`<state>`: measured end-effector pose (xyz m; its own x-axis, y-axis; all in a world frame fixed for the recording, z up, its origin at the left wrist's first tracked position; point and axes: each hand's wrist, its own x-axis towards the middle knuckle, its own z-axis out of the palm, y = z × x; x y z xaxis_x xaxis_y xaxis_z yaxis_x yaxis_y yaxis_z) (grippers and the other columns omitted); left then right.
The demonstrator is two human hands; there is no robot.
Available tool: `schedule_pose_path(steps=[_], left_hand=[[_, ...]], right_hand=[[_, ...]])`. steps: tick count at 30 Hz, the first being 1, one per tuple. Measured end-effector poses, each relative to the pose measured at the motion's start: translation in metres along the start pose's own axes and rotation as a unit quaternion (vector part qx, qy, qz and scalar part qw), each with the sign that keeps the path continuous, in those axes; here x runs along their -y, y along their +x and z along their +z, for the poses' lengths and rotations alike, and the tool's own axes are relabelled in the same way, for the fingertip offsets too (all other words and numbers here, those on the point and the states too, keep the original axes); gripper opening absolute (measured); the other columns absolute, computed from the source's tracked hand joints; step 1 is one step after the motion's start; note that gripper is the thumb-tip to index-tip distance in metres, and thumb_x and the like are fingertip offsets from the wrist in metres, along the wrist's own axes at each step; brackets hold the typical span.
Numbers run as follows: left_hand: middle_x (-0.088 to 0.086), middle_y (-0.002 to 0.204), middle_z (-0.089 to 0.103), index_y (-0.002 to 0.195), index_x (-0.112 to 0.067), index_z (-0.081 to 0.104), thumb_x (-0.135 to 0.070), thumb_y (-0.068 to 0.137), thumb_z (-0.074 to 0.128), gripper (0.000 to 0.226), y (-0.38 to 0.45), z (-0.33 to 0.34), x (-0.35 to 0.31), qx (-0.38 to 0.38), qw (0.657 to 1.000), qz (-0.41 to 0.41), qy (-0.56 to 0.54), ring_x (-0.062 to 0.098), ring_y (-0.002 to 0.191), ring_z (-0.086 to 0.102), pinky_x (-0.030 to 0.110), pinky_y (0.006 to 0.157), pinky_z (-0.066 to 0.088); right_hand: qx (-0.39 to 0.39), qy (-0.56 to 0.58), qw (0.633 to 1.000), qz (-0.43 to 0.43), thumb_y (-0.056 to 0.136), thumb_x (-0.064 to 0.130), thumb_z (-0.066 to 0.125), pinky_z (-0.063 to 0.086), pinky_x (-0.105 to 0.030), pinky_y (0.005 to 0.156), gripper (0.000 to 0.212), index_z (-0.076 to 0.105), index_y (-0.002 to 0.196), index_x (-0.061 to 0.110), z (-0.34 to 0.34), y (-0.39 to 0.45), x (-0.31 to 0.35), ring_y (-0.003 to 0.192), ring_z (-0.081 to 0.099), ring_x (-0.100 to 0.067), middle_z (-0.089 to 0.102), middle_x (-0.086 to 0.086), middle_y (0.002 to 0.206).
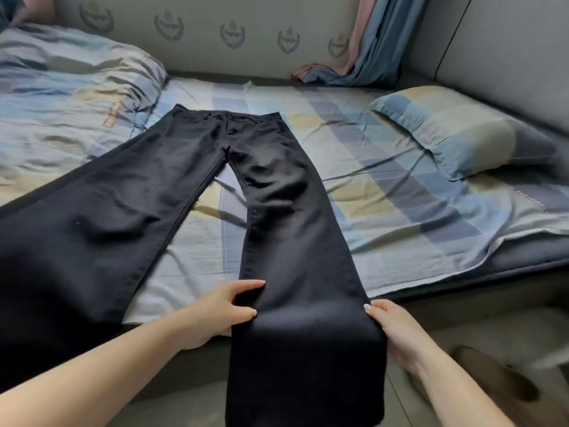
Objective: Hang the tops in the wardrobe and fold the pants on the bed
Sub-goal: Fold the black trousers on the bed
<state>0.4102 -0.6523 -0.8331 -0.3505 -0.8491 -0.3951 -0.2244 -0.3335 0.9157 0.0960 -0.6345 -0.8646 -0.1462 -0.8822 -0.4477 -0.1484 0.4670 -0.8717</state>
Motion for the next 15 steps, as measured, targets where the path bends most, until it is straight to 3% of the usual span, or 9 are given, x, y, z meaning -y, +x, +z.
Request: schedule_pose_path(steps=[2, 4, 6, 8, 11, 13, 15], left_hand=[[-0.019, 0.089, 0.067, 0.112, -0.034, 0.063, -0.005, 0.089, 0.06, 0.038, -0.004, 0.003, 0.005, 0.007, 1.0, 0.007, 0.025, -0.004, 0.066, 0.063, 0.015, 0.05, 0.047], [-0.016, 0.071, 0.063, 0.102, -0.032, 0.07, -0.008, 0.087, 0.065, 0.028, -0.008, 0.002, 0.01, 0.034, 0.999, 0.011, 0.032, -0.001, 0.064, 0.06, 0.017, 0.056, 0.051], [-0.001, 0.083, 0.059, 0.099, -0.03, 0.073, -0.011, 0.085, 0.069, 0.024, -0.016, 0.0, 0.017, 0.058, 0.998, 0.011, 0.023, 0.008, 0.073, 0.06, 0.022, 0.066, 0.054], [0.005, 0.094, 0.061, 0.096, -0.032, 0.074, -0.011, 0.084, 0.069, 0.025, -0.023, 0.0, 0.03, 0.067, 0.997, -0.002, 0.042, 0.009, 0.077, 0.064, 0.025, 0.068, 0.056], [0.004, 0.107, 0.056, 0.101, -0.038, 0.069, -0.01, 0.084, 0.069, 0.033, -0.028, 0.004, 0.04, 0.072, 0.99, -0.02, 0.119, 0.008, 0.096, 0.062, 0.027, 0.07, 0.058], [0.001, 0.109, 0.051, 0.106, -0.045, 0.063, -0.015, 0.084, 0.07, 0.038, -0.03, 0.0, 0.04, 0.077, 0.988, -0.019, 0.131, 0.004, 0.103, 0.053, 0.024, 0.07, 0.058], [0.0, 0.112, 0.055, 0.106, -0.048, 0.06, -0.019, 0.085, 0.069, 0.037, -0.034, -0.008, 0.036, 0.095, 0.986, -0.026, 0.136, 0.002, 0.105, 0.056, 0.021, 0.072, 0.056]], right_hand=[[0.007, -0.012, 1.0, 0.006, 0.094, 0.03, 0.057, 0.047, -0.029, 0.071, 0.021, 0.067, 0.095, 0.011, 0.004, -0.006, -0.007, 0.085, 0.068, -0.018, 0.074, -0.005, 0.094], [0.013, 0.005, 0.999, -0.033, 0.089, 0.036, 0.063, 0.052, -0.032, 0.077, 0.022, 0.07, 0.098, 0.017, 0.001, -0.013, -0.012, 0.093, 0.07, -0.016, 0.074, 0.001, 0.097], [-0.019, 0.023, 0.996, -0.085, 0.083, 0.037, 0.067, 0.053, -0.036, 0.079, 0.021, 0.071, 0.098, 0.022, -0.001, -0.021, -0.019, 0.092, 0.07, -0.017, 0.074, 0.0, 0.098], [-0.045, -0.066, 0.992, -0.099, 0.086, 0.033, 0.066, 0.051, -0.034, 0.075, 0.014, 0.07, 0.091, 0.02, 0.001, -0.025, -0.028, 0.087, 0.069, -0.018, 0.074, 0.0, 0.091], [-0.064, -0.245, 0.965, -0.074, 0.089, 0.026, 0.063, 0.046, -0.032, 0.077, 0.011, 0.065, 0.089, 0.016, 0.011, -0.026, -0.044, 0.091, 0.064, -0.021, 0.07, 0.0, 0.09], [-0.109, -0.243, 0.961, -0.081, 0.088, 0.026, 0.064, 0.045, -0.032, 0.079, 0.014, 0.061, 0.097, 0.016, 0.02, -0.03, -0.038, 0.095, 0.061, -0.02, 0.066, 0.001, 0.096], [-0.205, -0.228, 0.942, -0.133, 0.086, 0.026, 0.067, 0.041, -0.028, 0.08, 0.021, 0.057, 0.103, 0.021, 0.027, -0.038, -0.025, 0.096, 0.058, -0.016, 0.059, 0.002, 0.102]])
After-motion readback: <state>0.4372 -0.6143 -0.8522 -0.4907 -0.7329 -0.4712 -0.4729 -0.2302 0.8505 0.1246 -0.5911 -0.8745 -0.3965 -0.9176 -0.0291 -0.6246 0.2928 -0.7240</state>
